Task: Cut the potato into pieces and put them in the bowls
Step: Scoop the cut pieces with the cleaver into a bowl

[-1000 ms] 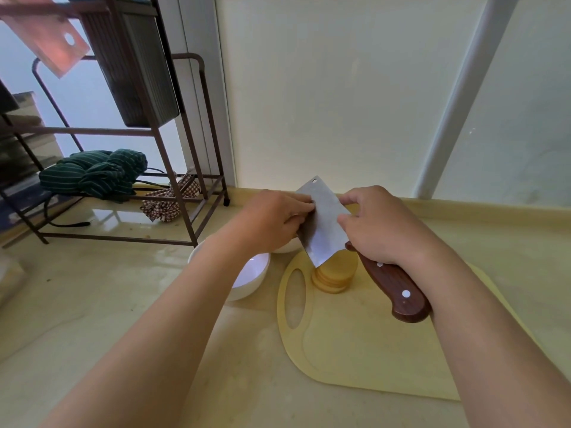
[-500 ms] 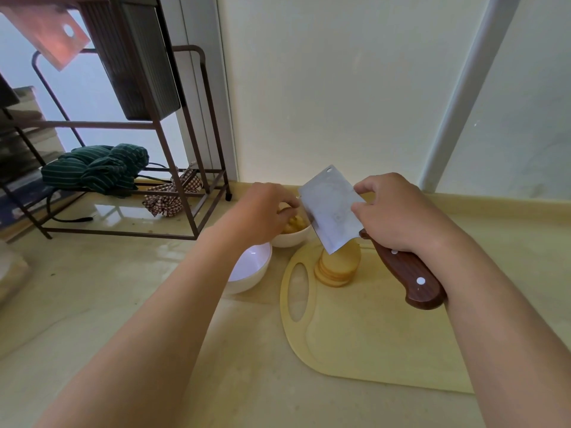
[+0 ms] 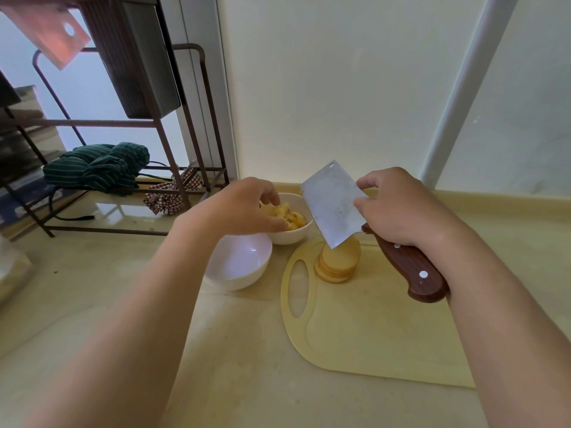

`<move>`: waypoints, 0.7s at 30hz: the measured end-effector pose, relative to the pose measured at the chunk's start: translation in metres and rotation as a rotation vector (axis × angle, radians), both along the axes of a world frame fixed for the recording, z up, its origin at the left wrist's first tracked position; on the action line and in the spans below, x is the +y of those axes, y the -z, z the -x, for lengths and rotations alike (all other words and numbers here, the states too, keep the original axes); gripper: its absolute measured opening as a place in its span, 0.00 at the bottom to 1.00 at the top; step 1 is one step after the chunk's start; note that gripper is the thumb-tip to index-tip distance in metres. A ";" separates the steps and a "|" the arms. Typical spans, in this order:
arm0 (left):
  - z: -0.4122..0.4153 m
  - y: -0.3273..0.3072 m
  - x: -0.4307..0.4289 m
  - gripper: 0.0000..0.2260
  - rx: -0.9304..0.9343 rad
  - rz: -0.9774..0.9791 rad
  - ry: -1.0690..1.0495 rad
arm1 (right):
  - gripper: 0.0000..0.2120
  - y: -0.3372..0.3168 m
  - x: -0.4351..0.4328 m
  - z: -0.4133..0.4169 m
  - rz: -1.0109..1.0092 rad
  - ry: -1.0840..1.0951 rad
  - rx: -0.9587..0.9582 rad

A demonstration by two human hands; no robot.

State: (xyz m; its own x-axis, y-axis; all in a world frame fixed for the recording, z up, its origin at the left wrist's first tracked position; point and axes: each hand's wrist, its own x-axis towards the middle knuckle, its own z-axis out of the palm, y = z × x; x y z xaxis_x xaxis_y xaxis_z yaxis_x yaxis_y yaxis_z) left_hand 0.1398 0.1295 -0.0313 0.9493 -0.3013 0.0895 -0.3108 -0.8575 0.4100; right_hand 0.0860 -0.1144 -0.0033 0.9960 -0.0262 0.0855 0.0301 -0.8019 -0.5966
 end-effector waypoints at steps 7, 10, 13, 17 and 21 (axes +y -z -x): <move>-0.001 0.005 -0.010 0.15 -0.068 -0.005 -0.004 | 0.19 -0.002 0.000 0.001 0.007 -0.003 -0.003; -0.002 0.005 -0.009 0.12 -0.076 0.017 0.010 | 0.19 -0.002 0.000 0.002 0.010 -0.011 -0.001; -0.003 0.004 -0.009 0.11 -0.121 0.017 0.010 | 0.21 -0.003 -0.001 0.001 0.026 -0.020 0.009; -0.002 0.006 -0.008 0.11 -0.135 0.009 -0.003 | 0.22 -0.005 -0.002 0.002 0.053 -0.033 0.043; 0.002 -0.002 -0.011 0.11 -0.196 0.024 0.018 | 0.21 -0.009 -0.003 0.005 0.077 -0.024 0.048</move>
State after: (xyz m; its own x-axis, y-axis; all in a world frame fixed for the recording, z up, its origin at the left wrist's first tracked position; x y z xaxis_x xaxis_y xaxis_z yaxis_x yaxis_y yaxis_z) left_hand 0.1377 0.1182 -0.0295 0.9076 -0.3134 0.2793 -0.4017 -0.8417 0.3609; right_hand 0.0807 -0.1178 0.0058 0.9993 0.0027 0.0385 0.0229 -0.8447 -0.5348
